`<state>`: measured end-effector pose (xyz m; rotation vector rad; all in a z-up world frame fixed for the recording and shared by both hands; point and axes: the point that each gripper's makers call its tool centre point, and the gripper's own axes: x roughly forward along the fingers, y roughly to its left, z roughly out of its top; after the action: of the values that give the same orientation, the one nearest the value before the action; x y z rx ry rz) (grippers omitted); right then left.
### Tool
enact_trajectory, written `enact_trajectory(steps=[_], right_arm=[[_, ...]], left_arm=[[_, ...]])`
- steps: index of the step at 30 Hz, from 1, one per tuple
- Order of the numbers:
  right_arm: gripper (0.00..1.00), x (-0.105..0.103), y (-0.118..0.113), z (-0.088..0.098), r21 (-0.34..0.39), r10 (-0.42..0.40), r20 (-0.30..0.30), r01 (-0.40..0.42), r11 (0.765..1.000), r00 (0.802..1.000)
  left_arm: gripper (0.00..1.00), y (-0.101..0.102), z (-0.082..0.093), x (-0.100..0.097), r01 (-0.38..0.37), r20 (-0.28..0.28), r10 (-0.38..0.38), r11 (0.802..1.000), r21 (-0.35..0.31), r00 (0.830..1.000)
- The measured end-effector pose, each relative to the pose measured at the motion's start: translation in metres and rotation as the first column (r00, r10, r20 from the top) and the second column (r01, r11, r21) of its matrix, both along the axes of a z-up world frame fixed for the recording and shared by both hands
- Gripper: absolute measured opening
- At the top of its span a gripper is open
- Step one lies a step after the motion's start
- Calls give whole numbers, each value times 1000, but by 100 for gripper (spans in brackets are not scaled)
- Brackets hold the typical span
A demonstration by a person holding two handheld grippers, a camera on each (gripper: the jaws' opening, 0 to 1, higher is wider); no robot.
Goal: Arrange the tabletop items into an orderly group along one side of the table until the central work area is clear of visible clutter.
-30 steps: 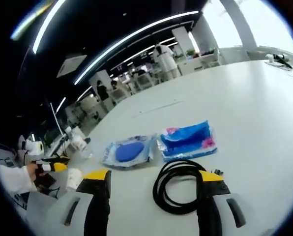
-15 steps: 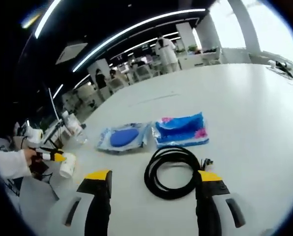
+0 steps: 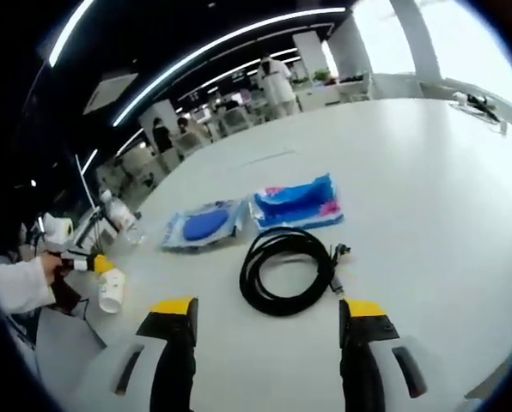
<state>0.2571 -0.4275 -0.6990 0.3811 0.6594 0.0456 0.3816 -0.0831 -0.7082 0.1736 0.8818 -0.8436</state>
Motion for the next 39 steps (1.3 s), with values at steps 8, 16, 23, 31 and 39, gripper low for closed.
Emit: enact_trajectory(steps=[8, 16, 23, 31, 39], right_arm=[[67, -2, -2, 0, 18, -26, 6, 26, 1000, 1000], [66, -1, -1, 1, 22, -29, 14, 29, 999, 999], [64, -5, -3, 1, 41, -54, 13, 54, 998, 998], [63, -9, -5, 2, 48, -70, 17, 70, 996, 997], [64, -4, 18, 6, 55, -8, 33, 7, 998, 999]], left_arm=[[0, -7, 23, 8, 13, 44, -12, 1000, -21, 999], [0, -17, 57, 32, 67, 209, -66, 998, -2, 976], [0, -24, 69, 46, 103, 411, -132, 990, 93, 902], [0, -31, 53, 36, 152, 542, -285, 949, 277, 790], [0, -43, 57, 21, 195, 552, -321, 942, 274, 770]])
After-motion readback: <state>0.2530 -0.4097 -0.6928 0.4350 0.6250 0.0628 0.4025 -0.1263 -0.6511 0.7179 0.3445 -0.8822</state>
